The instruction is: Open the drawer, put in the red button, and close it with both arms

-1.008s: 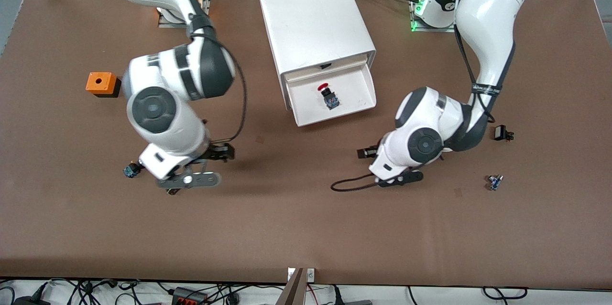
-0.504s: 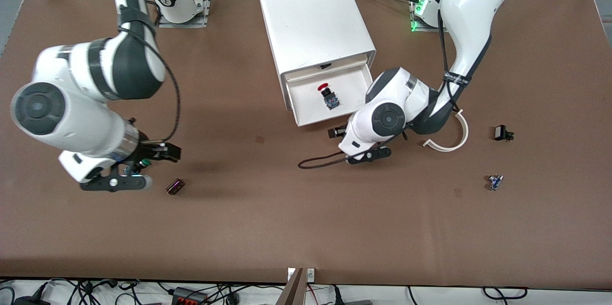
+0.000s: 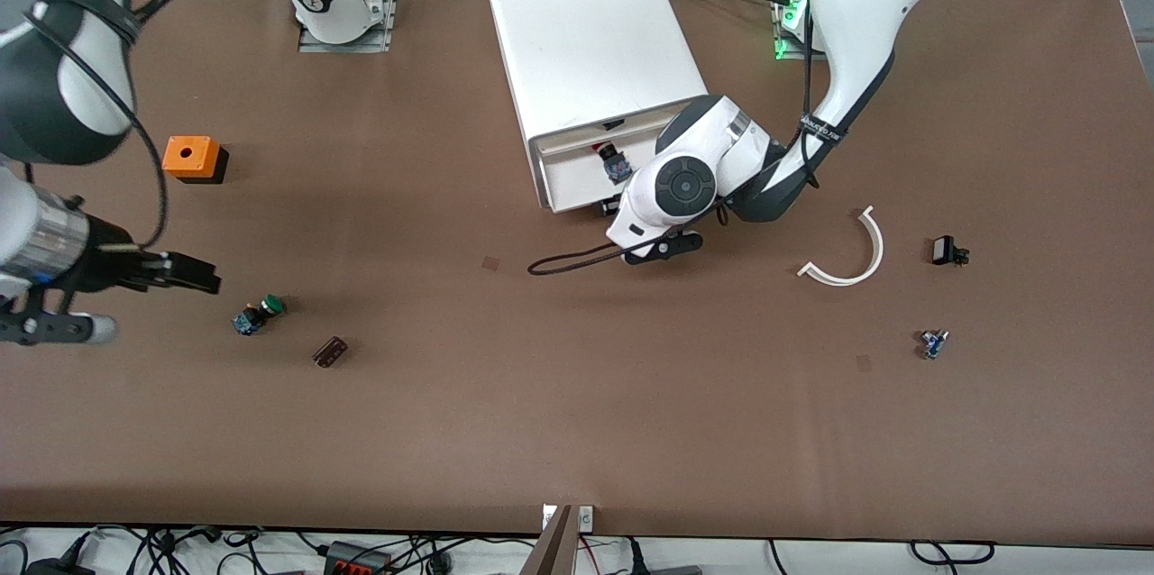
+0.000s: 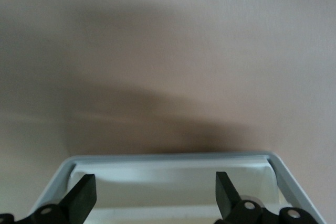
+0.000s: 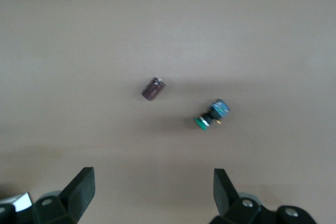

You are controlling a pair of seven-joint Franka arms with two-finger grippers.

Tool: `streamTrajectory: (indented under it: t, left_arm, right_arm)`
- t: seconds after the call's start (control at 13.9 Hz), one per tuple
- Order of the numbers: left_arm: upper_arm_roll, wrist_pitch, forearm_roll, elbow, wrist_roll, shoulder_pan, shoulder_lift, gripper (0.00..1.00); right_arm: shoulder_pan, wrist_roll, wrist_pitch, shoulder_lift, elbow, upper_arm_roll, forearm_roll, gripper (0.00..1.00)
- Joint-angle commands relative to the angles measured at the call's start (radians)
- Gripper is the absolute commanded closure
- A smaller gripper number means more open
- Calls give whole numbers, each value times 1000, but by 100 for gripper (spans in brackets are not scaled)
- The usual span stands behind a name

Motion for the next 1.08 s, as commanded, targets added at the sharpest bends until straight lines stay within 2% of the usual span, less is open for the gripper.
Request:
streamTrajectory:
  t: [0.0, 0.36, 0.65, 0.79, 1.01]
  left_arm:
    - [-63, 6, -17, -60, -49, 53, -44, 0]
    - [-80, -18, -18, -85, -69, 47, -39, 0]
    - [-104, -20, -18, -89, -92, 47, -39, 0]
    - [-111, -33, -18, -90, -92, 49, -39, 0]
    - [-112, -44, -18, -89, -91, 46, -38, 0]
  right_arm:
    - [-131, -23, 12, -147, -156, 134, -72, 0]
    - [-170, -84, 14, -244, -272, 141, -102, 0]
    - [-156, -73, -14, -262, -279, 139, -124, 0]
    - [-143, -67, -52, -290, -297, 141, -163, 0]
    - [-126, -47, -23, -380, -424, 139, -177, 0]
